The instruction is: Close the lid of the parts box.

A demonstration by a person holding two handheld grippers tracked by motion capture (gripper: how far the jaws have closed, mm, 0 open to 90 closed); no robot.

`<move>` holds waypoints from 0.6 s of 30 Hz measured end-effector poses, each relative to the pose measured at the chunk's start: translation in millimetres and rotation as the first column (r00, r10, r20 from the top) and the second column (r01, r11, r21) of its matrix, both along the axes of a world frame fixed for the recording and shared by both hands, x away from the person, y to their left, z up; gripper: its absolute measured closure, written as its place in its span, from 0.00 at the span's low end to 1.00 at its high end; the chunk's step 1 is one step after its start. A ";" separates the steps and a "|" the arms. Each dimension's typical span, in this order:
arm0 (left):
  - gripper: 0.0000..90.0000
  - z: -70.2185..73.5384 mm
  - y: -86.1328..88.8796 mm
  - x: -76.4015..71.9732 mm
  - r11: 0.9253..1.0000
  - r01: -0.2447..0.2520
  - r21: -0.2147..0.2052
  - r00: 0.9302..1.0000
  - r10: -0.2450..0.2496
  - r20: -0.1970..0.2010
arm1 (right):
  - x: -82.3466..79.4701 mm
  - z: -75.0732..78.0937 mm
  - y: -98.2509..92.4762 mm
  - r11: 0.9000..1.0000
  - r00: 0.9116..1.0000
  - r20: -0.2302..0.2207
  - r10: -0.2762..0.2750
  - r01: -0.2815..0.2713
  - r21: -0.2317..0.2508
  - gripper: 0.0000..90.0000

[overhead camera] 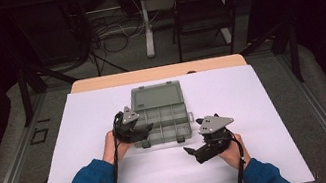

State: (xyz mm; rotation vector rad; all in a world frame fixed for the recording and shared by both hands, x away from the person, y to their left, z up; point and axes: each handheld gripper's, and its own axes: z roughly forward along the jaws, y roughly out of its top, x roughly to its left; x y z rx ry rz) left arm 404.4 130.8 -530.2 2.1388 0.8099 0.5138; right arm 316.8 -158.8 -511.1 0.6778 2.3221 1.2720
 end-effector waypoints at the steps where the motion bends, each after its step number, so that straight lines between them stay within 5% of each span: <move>1: 0.43 -0.8 -0.1 0.6 1.000 0.003 -0.005 1.000 -0.003 -0.004 | -0.1 -0.1 0.0 1.000 1.000 0.000 -0.002 0.002 0.000 0.01; 18: 0.66 -10.5 -3.1 6.6 1.000 0.021 0.000 0.998 -0.020 -0.059 | 0.3 -2.1 1.7 1.000 1.000 -0.004 0.003 -0.003 -0.019 0.02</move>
